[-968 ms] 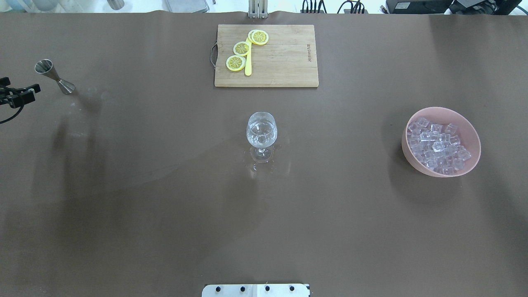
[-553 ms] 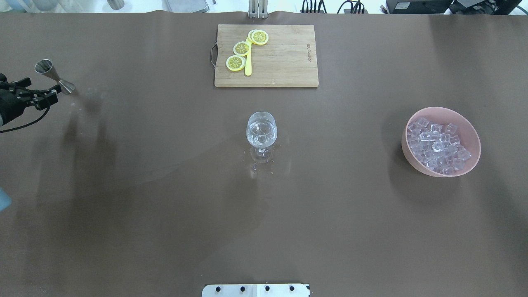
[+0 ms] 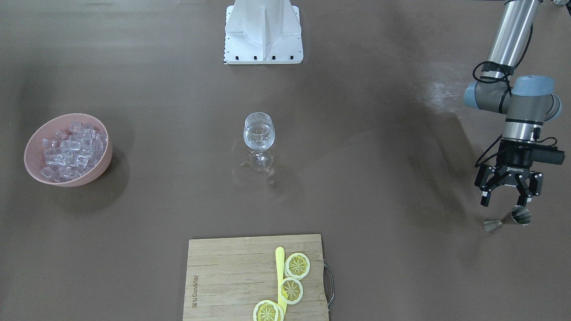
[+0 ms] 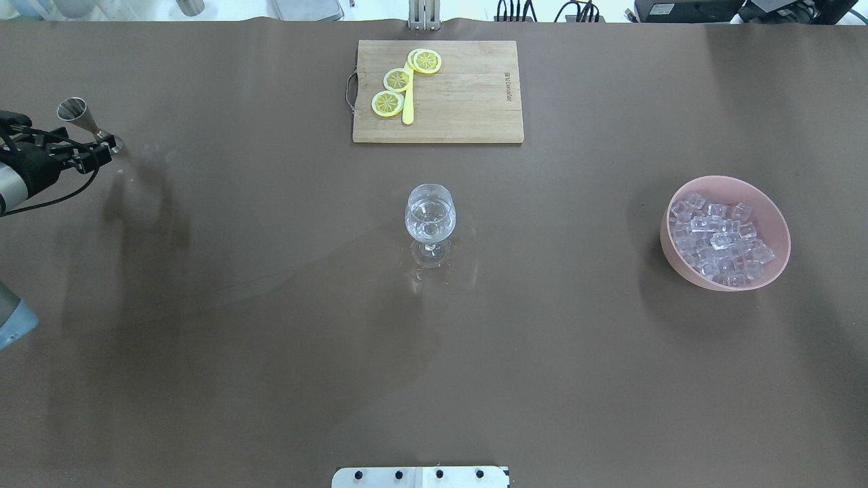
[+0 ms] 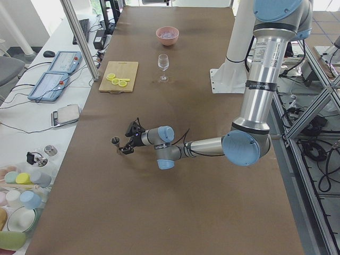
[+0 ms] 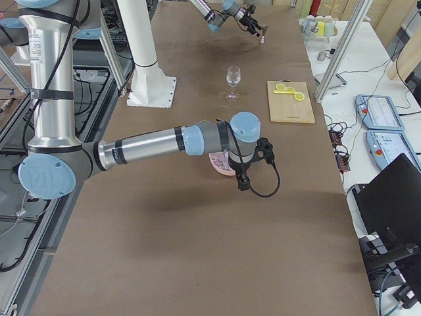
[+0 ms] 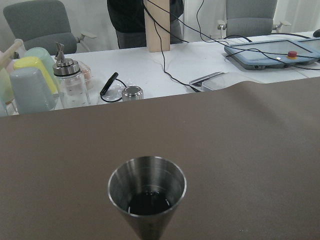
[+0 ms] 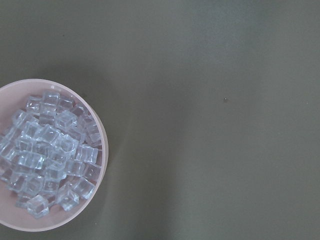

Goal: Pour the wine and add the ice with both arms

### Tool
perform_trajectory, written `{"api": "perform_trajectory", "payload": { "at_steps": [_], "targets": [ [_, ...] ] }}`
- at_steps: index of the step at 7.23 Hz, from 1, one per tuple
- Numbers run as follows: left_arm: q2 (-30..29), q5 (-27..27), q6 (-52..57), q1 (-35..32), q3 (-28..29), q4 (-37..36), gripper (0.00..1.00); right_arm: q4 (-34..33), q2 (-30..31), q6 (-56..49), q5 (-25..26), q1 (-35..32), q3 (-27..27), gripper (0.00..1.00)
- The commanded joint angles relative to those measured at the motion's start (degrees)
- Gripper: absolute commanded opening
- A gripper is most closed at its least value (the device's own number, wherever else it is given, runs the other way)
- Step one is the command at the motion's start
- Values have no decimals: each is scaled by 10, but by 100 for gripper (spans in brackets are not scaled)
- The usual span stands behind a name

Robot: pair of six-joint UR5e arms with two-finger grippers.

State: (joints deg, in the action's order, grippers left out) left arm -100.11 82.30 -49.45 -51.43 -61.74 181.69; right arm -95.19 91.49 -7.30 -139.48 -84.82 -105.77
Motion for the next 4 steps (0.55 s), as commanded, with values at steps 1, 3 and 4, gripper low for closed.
{"api": "perform_trajectory", "payload": {
  "at_steps": [1,3,4],
  "targets": [
    [-3,-1,-54,-5,5,-7,98,0,0,0,1,0,0,100],
    [-9,-23,-65,-5,5,-33,98,0,0,0,0,0,0,100],
    [-13,-23,-65,-8,4,-41,98,0,0,0,0,0,0,100]
  ]
}}
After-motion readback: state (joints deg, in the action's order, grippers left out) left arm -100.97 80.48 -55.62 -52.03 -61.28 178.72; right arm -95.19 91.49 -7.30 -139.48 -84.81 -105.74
